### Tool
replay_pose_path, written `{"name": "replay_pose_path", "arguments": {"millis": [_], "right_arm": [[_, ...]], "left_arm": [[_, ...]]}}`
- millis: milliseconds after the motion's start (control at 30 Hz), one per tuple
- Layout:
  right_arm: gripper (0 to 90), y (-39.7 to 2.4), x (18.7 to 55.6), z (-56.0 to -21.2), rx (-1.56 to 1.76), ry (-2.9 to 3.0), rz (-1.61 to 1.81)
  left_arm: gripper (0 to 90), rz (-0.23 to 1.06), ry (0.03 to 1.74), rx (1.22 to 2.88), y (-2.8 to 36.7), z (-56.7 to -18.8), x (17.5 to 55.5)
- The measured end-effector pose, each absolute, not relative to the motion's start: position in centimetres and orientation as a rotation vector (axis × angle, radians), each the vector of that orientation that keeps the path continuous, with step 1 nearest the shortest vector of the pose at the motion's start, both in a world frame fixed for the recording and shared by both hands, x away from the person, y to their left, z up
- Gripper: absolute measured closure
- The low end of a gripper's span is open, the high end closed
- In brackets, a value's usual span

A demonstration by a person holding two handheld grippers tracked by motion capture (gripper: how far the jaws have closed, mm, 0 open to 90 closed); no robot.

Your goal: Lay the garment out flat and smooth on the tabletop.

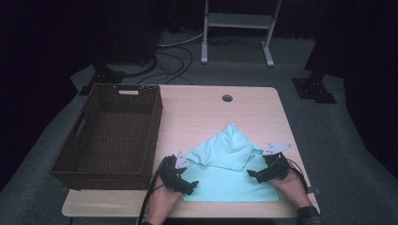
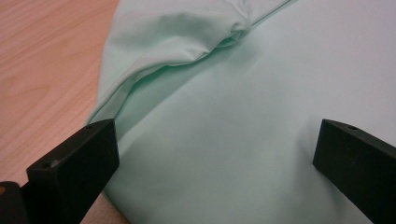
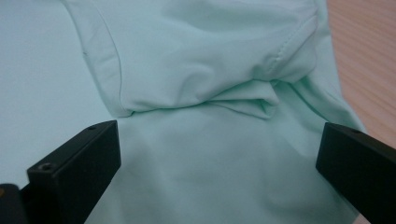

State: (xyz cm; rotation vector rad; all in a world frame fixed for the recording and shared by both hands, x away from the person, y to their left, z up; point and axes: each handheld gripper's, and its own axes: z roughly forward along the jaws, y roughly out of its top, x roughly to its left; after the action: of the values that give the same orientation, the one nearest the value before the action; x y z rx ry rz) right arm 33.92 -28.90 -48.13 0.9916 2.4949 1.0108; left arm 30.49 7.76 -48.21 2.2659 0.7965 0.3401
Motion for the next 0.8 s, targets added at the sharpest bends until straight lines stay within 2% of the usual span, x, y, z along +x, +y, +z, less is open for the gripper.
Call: {"name": "replay_pose_path", "arguments": {"millis": [300,800], "right_arm": [[0.0,-29.2,33.7,-48.3,0.982,2.527,0.979],[0.0,-31.9,30.2,-48.7,0.975,2.498,1.031]], "left_arm": [[0.0,0.334,0.803,2.28,7.3,-48.1,29.8],[0.0,0.325,0.769,2.271,5.0,-48.3,26.6]]}}
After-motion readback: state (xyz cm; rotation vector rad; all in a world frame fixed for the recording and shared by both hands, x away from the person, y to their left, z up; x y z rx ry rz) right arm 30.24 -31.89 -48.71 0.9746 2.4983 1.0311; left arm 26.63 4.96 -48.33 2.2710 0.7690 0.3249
